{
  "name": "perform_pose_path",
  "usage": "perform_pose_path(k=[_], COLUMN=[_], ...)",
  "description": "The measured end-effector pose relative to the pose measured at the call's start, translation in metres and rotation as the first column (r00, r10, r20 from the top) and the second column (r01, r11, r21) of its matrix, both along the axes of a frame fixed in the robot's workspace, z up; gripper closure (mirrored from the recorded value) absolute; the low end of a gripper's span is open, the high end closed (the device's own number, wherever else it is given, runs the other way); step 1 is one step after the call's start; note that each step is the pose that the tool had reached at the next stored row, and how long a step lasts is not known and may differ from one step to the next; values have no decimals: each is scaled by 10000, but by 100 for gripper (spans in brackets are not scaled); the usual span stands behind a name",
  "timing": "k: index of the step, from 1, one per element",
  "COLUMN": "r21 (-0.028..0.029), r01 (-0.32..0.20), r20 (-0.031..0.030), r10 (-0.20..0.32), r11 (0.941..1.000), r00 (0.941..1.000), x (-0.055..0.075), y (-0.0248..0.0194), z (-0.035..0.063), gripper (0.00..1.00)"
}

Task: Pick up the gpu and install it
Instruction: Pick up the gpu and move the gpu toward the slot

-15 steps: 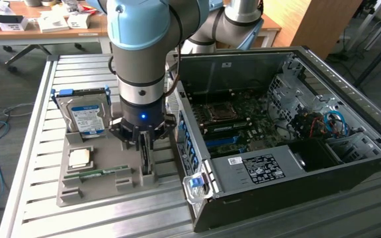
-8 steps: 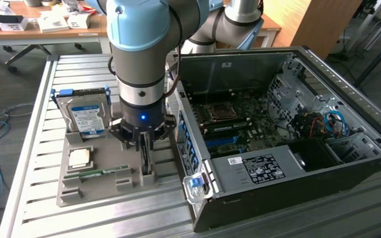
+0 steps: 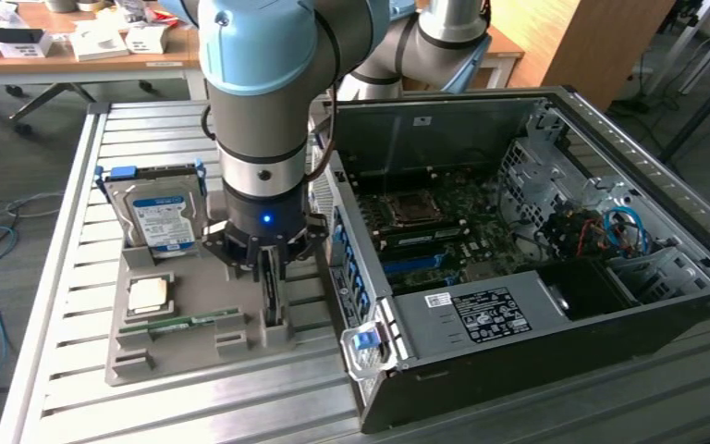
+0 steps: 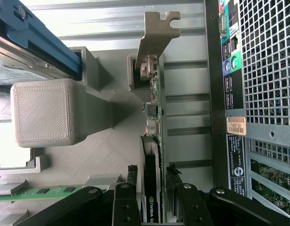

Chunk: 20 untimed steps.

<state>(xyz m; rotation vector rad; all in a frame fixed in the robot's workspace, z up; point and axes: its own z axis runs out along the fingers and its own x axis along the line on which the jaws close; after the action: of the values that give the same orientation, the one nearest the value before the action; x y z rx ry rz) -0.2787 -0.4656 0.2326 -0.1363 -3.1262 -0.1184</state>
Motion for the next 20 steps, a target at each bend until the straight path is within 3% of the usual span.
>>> perform_pose_path(k=[2,4,16,20], r21=[0,-1,1,-1], r01=[0,-1,-12,-228], r20=[0,-1,17,25], r10=[0,1,12,228], r11=[10000,10000,10000,9997], r00=[10000,10000,10000,9997], x=[0,0,0,0], y=[0,0,0,0], z=[0,0,0,1], gripper=[63,74,74,74])
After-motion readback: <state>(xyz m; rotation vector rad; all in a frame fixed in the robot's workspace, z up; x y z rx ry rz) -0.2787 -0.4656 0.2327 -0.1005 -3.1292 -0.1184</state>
